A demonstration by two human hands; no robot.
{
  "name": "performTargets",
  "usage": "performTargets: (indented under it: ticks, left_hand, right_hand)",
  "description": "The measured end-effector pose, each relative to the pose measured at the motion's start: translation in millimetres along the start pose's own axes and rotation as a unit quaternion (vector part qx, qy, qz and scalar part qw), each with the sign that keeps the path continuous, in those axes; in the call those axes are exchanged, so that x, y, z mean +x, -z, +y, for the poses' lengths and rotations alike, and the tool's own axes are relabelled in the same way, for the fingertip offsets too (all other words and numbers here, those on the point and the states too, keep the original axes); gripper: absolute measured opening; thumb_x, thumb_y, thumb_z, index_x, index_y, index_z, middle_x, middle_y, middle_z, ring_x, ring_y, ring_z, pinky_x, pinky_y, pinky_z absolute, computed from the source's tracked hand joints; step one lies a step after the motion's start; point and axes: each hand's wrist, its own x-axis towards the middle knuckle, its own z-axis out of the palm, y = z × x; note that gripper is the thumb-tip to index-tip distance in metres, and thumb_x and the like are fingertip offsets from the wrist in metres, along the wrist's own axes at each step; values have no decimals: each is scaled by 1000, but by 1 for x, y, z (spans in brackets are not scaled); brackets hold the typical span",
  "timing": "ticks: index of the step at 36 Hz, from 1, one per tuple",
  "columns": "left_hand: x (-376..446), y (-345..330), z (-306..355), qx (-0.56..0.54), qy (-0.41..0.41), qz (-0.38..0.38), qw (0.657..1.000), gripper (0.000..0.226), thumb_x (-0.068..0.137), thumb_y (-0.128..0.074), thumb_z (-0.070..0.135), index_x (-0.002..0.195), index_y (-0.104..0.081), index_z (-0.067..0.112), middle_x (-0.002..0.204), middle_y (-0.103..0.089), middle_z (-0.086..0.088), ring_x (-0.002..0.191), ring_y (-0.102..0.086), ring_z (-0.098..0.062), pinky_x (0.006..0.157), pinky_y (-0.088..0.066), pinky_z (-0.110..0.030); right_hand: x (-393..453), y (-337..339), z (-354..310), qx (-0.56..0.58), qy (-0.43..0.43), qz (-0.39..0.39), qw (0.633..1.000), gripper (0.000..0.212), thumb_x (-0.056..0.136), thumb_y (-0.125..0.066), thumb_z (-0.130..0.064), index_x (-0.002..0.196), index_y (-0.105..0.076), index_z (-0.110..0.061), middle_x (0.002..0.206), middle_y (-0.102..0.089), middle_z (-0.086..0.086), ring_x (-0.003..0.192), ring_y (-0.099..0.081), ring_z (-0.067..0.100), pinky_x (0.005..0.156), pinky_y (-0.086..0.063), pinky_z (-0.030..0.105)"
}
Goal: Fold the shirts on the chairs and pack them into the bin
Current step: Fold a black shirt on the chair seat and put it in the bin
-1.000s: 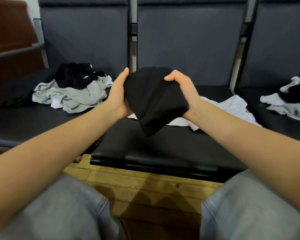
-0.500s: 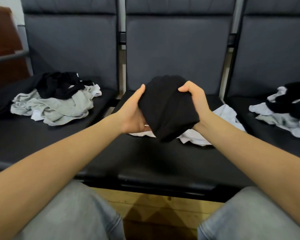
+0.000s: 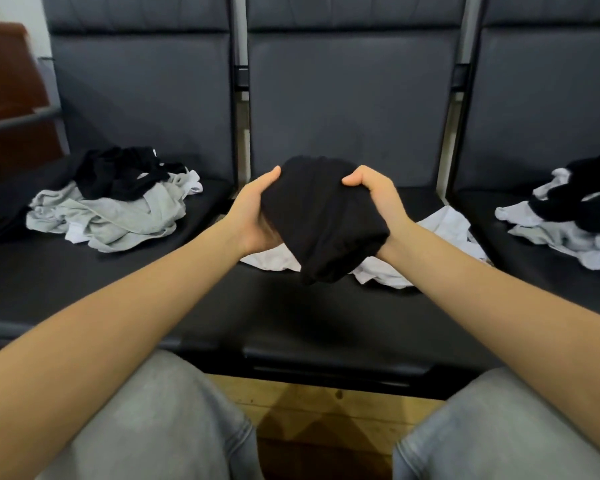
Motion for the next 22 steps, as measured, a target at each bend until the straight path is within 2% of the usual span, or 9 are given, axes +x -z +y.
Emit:
performTargets:
  ticks: [2,5,9,12,15,16,19,22]
  left_hand:
    - [-2,0,4,-28,-33,23,999,41,92,-58,39,122,-65,13,118,-69,-6,106,-68,-24,92,-51,-38]
    - [-7,0,12,-40,-78,40,995,40,95,-54,34,126,-63,10,118,-69,-9,108,-67,-26,94,-50,-39]
    - [-16,-6,23,-67,-109,68,989,43,93,-56,38,126,-63,11,117,-69,-11,108,-66,-30,93,-51,-43]
    - [-25,-16,30,-122,-166,88,975,39,94,-56,35,123,-64,9,114,-70,-12,105,-67,-29,90,-53,-41]
    - [-38,-21,30,-147,-198,91,965,35,97,-55,34,118,-65,8,107,-72,-12,98,-68,-25,81,-55,-38]
    - [-42,-21,30,-148,-197,93,965,34,96,-55,34,116,-66,8,105,-72,-12,95,-68,-25,79,-55,-37]
    - [-54,-6,34,-143,-202,88,965,37,95,-57,32,123,-63,7,116,-69,-13,108,-65,-26,93,-51,-39]
    - [-66,17,45,-120,-220,55,967,36,95,-55,24,127,-61,7,122,-67,-12,115,-63,-27,104,-45,-41]
  right_hand:
    - [2,2,4,-44,-35,26,998,26,87,-54,-19,104,-66,-4,94,-73,12,85,-69,28,79,-53,35]
    - [5,8,15,-108,-91,55,988,33,86,-63,-25,116,-66,-12,104,-73,11,93,-70,27,75,-55,34]
    - [1,9,29,-75,-118,69,988,21,87,-69,-37,103,-67,-23,101,-73,1,91,-70,20,71,-55,34]
    - [-2,5,38,-20,-132,65,989,29,84,-70,-45,104,-65,-25,103,-71,-4,93,-69,20,78,-54,38]
    - [0,-7,42,38,-135,40,989,33,84,-69,-47,112,-65,-30,119,-66,-6,112,-62,20,99,-47,43]
    - [1,-12,43,49,-132,30,990,34,85,-69,-46,115,-65,-32,124,-63,-7,118,-58,20,101,-46,45]
    - [3,-33,48,41,-117,0,992,31,88,-68,-36,119,-64,-30,127,-63,-6,120,-56,20,100,-47,47]
    - [3,-47,49,64,-68,-5,996,15,93,-63,-20,107,-68,-18,109,-73,1,105,-67,19,98,-50,38]
